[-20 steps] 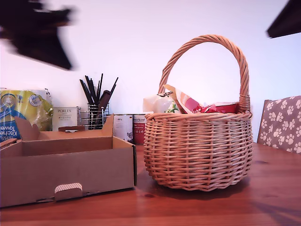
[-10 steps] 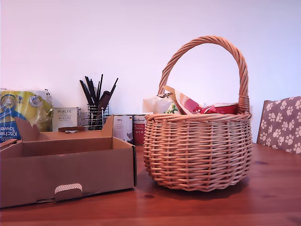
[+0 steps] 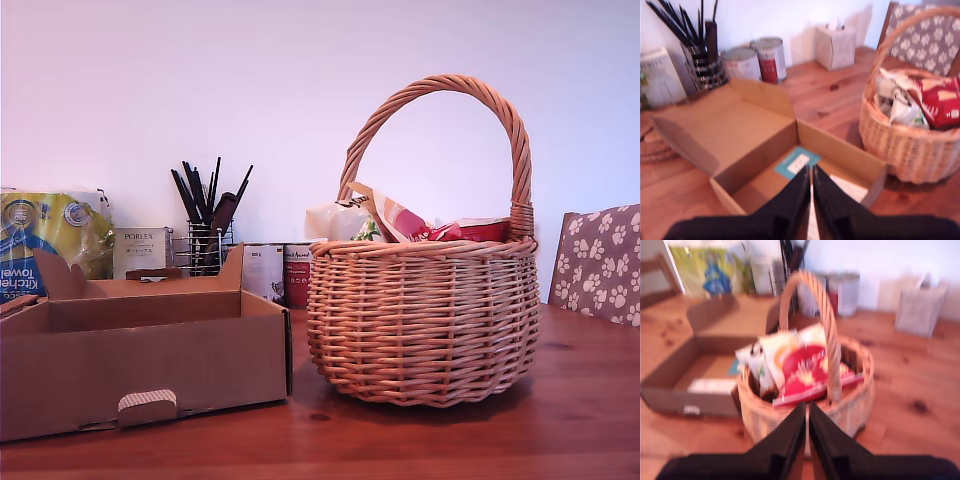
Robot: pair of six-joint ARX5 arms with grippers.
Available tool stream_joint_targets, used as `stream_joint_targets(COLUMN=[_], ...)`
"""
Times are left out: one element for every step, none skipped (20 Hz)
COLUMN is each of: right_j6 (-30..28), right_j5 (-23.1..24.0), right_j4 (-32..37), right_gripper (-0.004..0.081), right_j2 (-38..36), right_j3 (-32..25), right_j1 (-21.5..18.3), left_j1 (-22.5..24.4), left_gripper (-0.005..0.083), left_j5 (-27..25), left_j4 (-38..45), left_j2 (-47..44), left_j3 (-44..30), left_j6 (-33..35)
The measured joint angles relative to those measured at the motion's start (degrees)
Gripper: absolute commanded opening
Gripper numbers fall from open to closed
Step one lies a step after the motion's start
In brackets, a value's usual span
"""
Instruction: Move the bags of Easter eggs from the cardboard box on the left into the woven basket on the right side.
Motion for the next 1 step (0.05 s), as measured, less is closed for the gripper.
stream_joint_targets(right_j6=[0.0], right_j5=[0.0], right_j4=[-1.2], right_gripper=[-0.0013], right_j2=[0.0], right_j3=[0.0], right_j1=[0.0], left_j1=[0.0], left_gripper=[-0.0021], left_j5=[0.0], left_j4=[-0.5], left_j2=[0.0], left_j3=[0.0], left_j6=[0.0])
